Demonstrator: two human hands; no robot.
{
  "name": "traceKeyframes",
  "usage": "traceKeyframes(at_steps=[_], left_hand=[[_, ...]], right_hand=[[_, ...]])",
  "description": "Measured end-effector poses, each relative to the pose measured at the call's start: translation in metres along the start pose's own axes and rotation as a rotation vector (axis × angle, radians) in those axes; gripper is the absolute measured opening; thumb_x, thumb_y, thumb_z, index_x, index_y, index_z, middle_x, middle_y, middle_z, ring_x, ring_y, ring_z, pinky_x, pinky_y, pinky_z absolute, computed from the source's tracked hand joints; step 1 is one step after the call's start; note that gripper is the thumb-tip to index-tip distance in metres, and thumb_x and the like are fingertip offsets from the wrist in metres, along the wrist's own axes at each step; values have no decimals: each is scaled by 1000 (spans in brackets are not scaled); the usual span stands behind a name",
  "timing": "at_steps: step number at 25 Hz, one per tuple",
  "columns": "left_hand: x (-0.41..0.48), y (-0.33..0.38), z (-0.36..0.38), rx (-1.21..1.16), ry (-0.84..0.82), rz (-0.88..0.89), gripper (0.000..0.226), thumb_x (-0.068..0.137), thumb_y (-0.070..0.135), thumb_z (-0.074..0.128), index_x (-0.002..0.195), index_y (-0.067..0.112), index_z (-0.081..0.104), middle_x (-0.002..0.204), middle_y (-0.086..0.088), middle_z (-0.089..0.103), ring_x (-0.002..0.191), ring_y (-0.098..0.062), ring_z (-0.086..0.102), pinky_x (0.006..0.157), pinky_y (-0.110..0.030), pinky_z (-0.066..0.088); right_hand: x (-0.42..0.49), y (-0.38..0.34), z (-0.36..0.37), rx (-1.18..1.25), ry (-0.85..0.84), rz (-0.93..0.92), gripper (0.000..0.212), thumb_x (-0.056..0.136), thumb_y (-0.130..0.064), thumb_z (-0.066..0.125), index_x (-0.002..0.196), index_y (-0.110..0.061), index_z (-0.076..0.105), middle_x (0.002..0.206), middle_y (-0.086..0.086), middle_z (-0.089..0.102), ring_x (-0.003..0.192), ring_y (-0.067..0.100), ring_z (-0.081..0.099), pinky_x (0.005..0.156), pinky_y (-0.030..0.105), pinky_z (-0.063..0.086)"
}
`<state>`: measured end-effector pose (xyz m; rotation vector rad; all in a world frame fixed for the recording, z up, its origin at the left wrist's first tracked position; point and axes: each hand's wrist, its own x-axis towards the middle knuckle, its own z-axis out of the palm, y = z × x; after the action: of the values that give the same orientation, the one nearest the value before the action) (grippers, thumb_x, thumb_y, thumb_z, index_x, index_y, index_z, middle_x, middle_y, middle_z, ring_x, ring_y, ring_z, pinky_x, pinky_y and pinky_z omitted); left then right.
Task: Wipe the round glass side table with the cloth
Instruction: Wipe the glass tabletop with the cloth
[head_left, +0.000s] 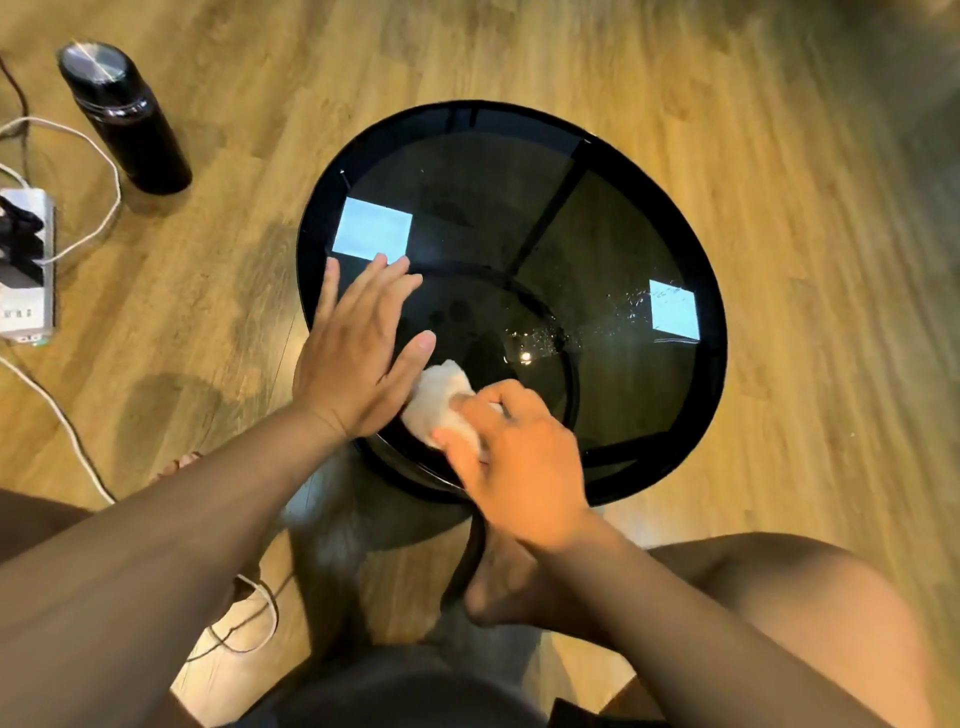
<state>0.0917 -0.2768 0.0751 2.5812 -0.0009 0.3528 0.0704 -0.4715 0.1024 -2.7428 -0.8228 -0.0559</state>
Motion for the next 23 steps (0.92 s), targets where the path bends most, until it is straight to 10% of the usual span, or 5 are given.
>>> traceKeyframes(at_steps=[7, 17, 23], left_hand=[[-1, -3, 3, -19, 9, 3, 57, 97, 45, 33, 140, 10, 47, 153, -10, 46, 148, -28, 34, 125, -52, 3], [-1, -1, 0, -65, 9, 3, 61, 96, 45, 32, 142, 7, 46, 154, -13, 44, 149, -30, 30, 125, -48, 2], [-1, -3, 4, -40, 7, -5, 56, 97, 46, 33, 140, 12, 46, 154, -9, 45, 149, -27, 31, 126, -44, -1]], right_hand=[[9, 177, -61, -106, 86, 781, 41, 101, -38, 46, 126, -7, 55, 122, 30, 55, 107, 48, 57, 91, 46, 45], [17, -28, 8, 113, 26, 37, 32, 89, -48, 54, 107, -25, 67, 101, 3, 63, 87, 26, 64, 62, 36, 56], [10, 175, -51, -176, 45, 636, 43, 97, -44, 51, 127, -15, 56, 125, 21, 58, 110, 42, 59, 91, 45, 49]])
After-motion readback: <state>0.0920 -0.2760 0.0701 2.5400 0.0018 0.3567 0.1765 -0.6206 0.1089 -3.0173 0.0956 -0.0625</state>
